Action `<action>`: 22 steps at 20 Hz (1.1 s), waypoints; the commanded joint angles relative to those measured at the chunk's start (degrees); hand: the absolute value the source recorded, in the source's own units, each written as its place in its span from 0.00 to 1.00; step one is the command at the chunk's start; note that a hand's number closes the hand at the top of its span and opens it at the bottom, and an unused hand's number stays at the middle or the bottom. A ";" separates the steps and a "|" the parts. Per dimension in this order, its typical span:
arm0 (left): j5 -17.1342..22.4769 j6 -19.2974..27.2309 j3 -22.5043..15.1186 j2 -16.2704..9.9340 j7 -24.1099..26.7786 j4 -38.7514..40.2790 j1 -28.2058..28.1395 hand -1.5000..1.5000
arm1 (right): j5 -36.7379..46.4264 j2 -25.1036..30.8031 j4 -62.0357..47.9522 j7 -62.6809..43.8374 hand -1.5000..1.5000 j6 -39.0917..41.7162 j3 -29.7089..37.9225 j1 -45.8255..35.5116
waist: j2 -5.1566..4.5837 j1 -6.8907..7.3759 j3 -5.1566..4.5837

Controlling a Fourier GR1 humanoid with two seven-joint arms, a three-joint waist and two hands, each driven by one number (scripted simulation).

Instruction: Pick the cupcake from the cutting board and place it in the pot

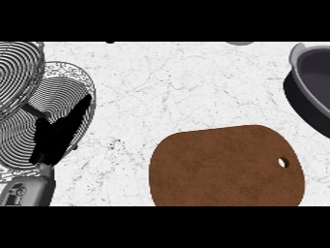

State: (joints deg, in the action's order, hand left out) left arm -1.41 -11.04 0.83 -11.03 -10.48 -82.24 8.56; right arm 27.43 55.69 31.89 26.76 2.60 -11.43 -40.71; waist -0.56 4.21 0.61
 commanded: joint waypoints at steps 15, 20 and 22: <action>0.05 -1.10 -1.70 4.86 -0.24 2.08 -2.25 0.50 | -6.44 -15.40 -12.45 -4.43 0.00 6.70 7.89 -10.87 | -0.29 -3.04 -0.39; -0.46 -1.43 -1.13 4.40 0.28 1.10 -4.04 0.50 | -17.23 -13.59 -15.04 -4.70 0.00 6.62 19.61 -14.03 | -0.30 -3.21 -0.41; 0.10 -1.02 -0.83 5.48 0.23 1.05 -2.93 0.50 | -19.86 -12.53 -15.96 -4.50 0.00 4.39 22.83 -12.82 | -0.18 -4.10 -0.45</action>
State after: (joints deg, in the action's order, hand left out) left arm -2.27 -11.80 3.47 -10.57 -10.44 -83.96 5.64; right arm 13.52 41.68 17.76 21.50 8.85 4.60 -53.28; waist -0.01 1.23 0.98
